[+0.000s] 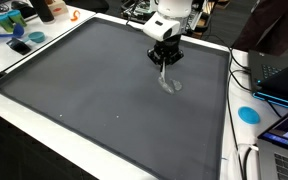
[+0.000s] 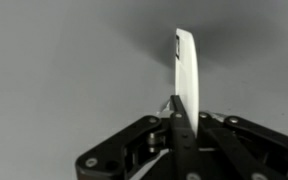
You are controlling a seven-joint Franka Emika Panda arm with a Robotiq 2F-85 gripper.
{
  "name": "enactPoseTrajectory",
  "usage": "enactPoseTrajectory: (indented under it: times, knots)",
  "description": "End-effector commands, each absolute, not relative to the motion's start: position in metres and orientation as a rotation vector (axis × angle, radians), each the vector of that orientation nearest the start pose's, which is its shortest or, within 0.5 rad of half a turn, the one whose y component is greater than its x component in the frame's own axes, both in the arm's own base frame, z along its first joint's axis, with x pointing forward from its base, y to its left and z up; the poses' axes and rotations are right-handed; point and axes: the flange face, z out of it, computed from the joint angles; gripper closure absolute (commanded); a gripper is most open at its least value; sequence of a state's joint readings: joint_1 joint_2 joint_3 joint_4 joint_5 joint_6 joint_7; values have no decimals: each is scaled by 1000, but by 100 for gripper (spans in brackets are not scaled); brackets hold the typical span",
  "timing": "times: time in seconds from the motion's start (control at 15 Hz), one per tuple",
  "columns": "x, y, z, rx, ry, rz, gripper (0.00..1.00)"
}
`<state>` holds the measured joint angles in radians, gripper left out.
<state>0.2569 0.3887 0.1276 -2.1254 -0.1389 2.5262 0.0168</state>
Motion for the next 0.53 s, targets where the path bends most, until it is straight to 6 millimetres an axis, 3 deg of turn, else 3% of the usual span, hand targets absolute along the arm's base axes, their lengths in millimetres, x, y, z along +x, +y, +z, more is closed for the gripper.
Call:
enactPoseTrajectory:
  times: [0.0, 0.47]
  knots:
    - [526, 197, 231, -3110, -766, 10, 99]
    - [520, 191, 260, -3114, -799, -34, 99]
